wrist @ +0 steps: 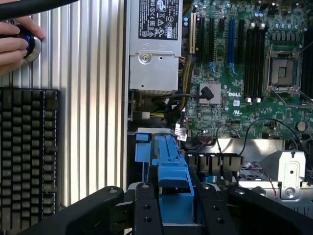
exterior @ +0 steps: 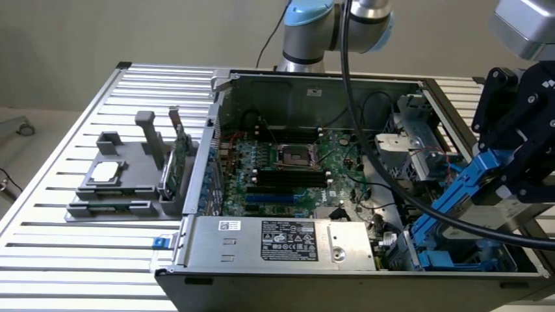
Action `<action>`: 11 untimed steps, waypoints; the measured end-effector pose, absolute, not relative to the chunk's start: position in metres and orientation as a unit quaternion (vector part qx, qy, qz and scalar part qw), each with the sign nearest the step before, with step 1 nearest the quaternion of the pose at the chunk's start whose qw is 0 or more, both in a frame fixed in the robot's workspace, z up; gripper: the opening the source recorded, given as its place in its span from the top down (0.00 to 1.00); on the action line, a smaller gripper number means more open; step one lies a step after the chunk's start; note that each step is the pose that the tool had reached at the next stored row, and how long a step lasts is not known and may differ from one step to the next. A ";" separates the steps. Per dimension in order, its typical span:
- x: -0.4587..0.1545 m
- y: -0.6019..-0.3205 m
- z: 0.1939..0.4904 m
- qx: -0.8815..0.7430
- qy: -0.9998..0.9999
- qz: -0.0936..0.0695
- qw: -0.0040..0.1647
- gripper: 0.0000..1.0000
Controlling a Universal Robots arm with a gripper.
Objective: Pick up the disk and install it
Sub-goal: 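Insert the disk into the insertion slot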
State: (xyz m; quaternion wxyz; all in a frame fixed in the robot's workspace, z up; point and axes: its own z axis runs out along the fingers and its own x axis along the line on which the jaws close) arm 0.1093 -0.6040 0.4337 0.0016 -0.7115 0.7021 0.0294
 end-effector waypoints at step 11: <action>0.109 -0.603 0.429 -0.703 0.710 0.029 0.002 0.67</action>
